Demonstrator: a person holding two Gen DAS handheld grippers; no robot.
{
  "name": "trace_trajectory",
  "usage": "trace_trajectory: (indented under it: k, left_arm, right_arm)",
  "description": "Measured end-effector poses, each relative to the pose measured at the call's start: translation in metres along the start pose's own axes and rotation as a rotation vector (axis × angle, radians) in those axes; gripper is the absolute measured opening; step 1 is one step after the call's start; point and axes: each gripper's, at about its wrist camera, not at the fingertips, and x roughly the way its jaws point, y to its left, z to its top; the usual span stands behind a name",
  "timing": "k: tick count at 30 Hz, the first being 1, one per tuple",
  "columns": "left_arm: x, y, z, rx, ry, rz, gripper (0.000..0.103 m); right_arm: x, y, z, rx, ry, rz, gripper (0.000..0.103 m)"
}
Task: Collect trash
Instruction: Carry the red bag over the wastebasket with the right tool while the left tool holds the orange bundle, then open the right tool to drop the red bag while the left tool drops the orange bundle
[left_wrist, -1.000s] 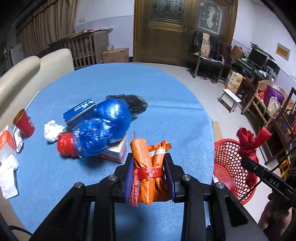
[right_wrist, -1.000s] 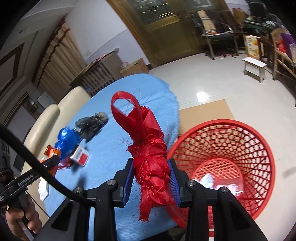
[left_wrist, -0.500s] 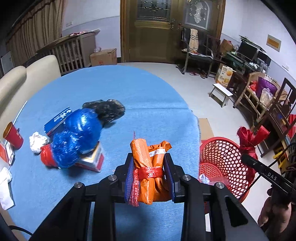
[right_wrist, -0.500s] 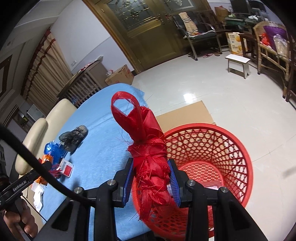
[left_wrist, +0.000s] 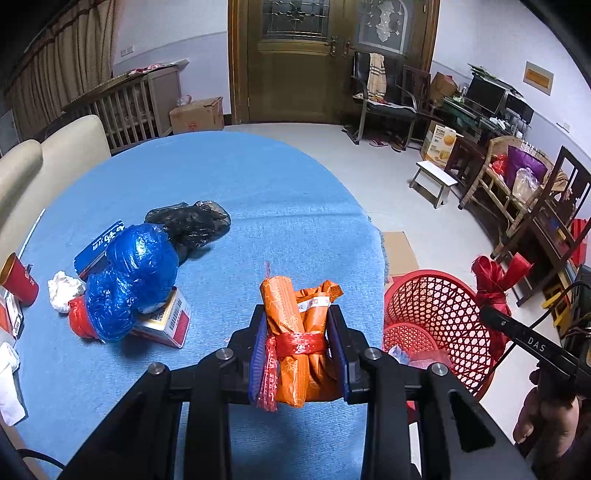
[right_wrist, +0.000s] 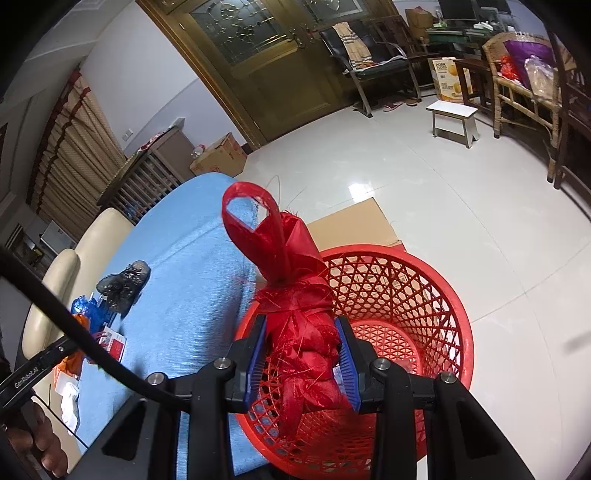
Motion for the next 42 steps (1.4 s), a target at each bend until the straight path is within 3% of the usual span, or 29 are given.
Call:
trace_trajectory:
  k: [42]
  left_arm:
    - [0.009,-0.010,-0.003,0.000,0.035,-0.041,0.033]
  right_arm:
    - [0.023,-0.012,-0.023,0.038,0.088,-0.018,0.038]
